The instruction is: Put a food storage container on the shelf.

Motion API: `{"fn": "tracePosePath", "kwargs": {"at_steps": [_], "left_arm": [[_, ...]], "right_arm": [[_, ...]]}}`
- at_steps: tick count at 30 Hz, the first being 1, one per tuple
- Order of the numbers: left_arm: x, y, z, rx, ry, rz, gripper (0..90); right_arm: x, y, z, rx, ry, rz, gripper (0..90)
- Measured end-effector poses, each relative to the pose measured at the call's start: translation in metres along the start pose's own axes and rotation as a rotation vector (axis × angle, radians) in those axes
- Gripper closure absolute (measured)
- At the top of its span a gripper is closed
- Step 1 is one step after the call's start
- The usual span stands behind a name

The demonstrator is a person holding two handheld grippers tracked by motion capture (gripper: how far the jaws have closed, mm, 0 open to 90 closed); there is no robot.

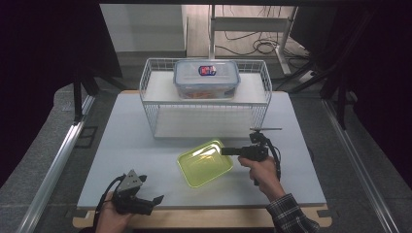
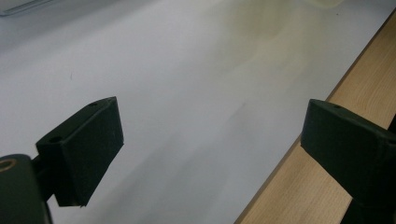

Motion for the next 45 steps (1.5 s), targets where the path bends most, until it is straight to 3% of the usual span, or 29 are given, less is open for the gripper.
{"fn": "tracePosePath", "kwargs": {"at_steps": [5, 13, 32, 45], "left_arm": [[0.0, 0.0, 0.0, 0.003, 0.005, 0.0, 5.2], [-0.007, 0.005, -0.002, 0.046, 0.065, 0.021, 3.1], [-0.007, 0.002, -0.001, 0.042, 0.057, 0.017, 1.2], [-0.008, 0.003, -0.002, 0.055, 0.066, 0.021, 0.4]], "right_arm": [[-0.006, 0.008, -0.007, 0.015, 0.005, 0.0, 80.2], [-0.013, 0.021, -0.017, 0.052, 0.007, 0.0, 80.2], [-0.034, 0.055, -0.056, 0.124, 0.041, 0.032, 80.3], [-0.044, 0.068, -0.079, 0.163, 0.046, 0.035, 80.4]]}}
Point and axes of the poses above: each handheld gripper's, and its own axes: y roughly backward along the jaws, z roughly out of its underside, x roughly to its right, the point moved 3 cm from there along -y, roughly forward along the jaws, and after that the axes turned 8 degrees about y, right-handed, at the moved point
